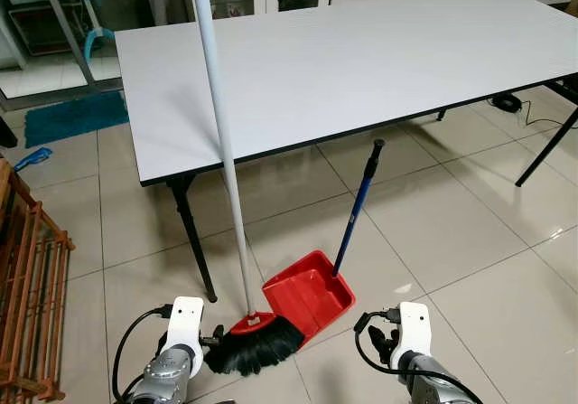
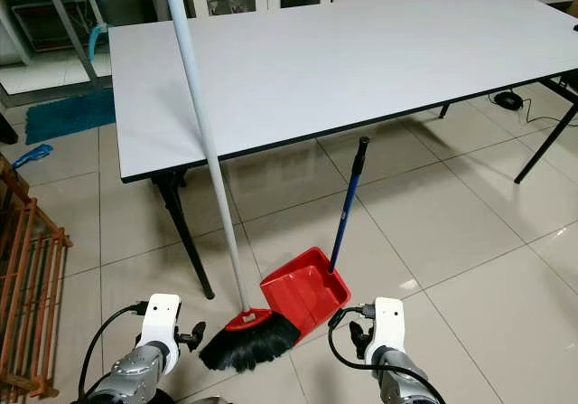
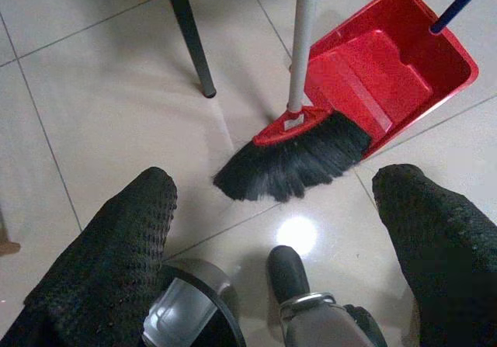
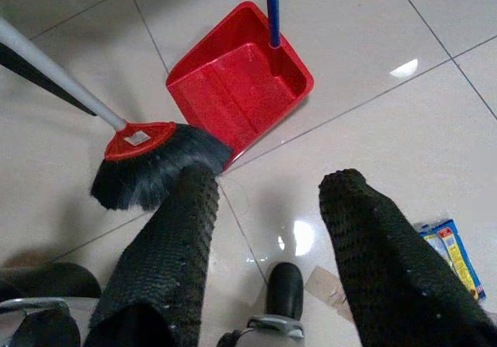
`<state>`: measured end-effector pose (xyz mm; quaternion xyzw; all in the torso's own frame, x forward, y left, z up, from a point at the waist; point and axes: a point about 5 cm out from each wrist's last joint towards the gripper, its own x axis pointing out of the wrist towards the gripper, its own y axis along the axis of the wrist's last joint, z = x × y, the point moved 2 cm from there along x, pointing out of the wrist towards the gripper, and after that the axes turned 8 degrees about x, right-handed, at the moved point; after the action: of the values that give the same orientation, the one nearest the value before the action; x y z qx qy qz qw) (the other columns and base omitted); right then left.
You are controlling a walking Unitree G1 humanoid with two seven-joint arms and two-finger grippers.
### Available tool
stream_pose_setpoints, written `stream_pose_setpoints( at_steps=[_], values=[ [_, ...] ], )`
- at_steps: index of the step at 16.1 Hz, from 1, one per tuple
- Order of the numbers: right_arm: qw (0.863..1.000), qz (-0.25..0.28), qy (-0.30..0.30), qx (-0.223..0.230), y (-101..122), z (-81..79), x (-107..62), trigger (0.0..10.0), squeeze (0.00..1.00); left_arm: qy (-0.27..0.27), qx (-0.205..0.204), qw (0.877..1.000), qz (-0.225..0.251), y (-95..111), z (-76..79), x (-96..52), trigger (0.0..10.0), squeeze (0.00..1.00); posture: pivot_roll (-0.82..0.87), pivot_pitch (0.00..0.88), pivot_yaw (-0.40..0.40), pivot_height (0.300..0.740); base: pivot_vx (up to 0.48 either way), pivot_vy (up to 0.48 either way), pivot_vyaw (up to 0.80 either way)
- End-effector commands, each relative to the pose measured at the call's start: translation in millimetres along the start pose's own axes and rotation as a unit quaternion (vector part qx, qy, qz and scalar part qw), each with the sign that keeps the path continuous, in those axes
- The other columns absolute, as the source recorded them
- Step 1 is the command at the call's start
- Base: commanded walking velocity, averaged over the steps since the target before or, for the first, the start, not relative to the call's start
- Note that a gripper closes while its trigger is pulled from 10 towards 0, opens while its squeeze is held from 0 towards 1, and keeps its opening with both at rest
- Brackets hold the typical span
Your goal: Sweep floor
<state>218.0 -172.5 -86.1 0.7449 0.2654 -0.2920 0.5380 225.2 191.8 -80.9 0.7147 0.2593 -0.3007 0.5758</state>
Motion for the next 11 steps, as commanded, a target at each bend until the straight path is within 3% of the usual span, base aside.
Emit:
stream_pose_setpoints(
  at_steps=[1, 11],
  values=[
    [1.000, 0.002, 0.000, -0.003, 2.2, -0.1, 0.5, 10.0, 1.00, -0.005, 0.003, 1.000, -0.005, -0.3, 1.2, 0.4, 10.0, 1.00, 0.00, 0.015, -0.008, 0.740, 0.000, 0.000, 0.00],
    [1.000, 0.004, -0.001, -0.006, 3.0, 1.7, 0.2, 10.0, 1.00, -0.004, 0.003, 1.000, -0.006, -0.5, 2.1, 0.4, 10.0, 1.00, 0.00, 0.021, -0.010, 0.740, 0.000, 0.000, 0.00]
  ],
)
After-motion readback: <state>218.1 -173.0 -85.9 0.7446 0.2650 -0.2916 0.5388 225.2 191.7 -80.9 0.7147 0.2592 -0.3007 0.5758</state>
